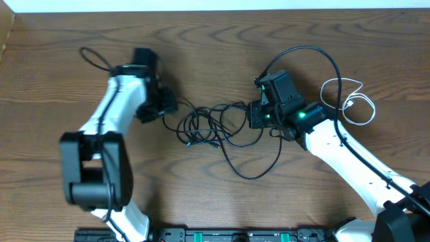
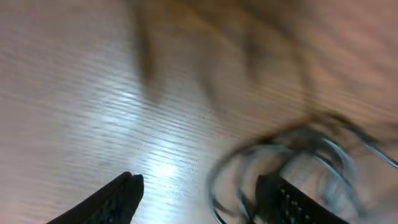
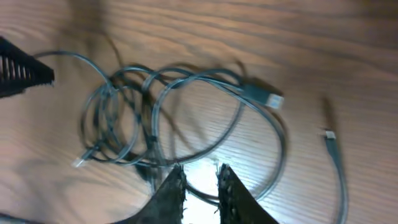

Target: Untangle cables

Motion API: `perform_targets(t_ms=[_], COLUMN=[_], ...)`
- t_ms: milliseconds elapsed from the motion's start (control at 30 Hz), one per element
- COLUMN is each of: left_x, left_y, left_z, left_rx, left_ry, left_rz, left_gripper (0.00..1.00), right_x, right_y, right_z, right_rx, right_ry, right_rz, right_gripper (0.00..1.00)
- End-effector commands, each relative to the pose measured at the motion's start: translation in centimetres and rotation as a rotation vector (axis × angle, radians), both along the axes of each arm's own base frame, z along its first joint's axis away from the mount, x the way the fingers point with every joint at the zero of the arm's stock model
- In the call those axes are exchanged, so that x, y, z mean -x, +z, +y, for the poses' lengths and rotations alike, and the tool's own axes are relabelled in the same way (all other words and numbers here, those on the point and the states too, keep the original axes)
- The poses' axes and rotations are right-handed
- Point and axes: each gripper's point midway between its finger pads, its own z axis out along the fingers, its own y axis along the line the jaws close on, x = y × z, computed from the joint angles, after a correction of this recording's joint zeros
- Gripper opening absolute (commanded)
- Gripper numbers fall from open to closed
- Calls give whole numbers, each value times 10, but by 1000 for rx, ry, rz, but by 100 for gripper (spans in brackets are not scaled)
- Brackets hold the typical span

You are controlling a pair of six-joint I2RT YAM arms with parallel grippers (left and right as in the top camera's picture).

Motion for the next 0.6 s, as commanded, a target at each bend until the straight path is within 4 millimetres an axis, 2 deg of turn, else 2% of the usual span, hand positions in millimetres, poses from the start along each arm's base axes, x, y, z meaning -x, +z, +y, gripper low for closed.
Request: perform_targets(t_ms=[0, 67, 133, 167, 367, 400, 500, 567], left_x=[-1, -1, 0, 0, -2, -2, -2, -2], left_y=[24, 22, 21, 20, 19, 18, 16, 15], left_z=[-19, -14, -11, -11, -11, -10, -7, -7], left_rx=[262, 272, 271, 271, 266, 261, 243, 243], left_ry=[-119, -98, -89, -90, -91, -90, -89, -90], left_rz=[-71, -70, -68, -69, -73, -74, -74, -79], left_gripper=[68, 75, 75, 80, 81, 76, 49, 38], right_x=[8, 10, 10, 11, 17, 21, 33, 42], right_y=[9, 12, 15, 17, 13, 7, -10, -24], right_z=[19, 27, 35, 40, 61, 65, 77, 85], right_rx=[-104, -143, -177, -192, -203, -195, -171, -151], right_ry=[43, 72, 98, 112, 165, 177, 212, 237], right_rz=[36, 41, 39, 33, 22, 36, 79, 111], right_gripper=[39, 45, 48, 49, 53, 54, 49, 49])
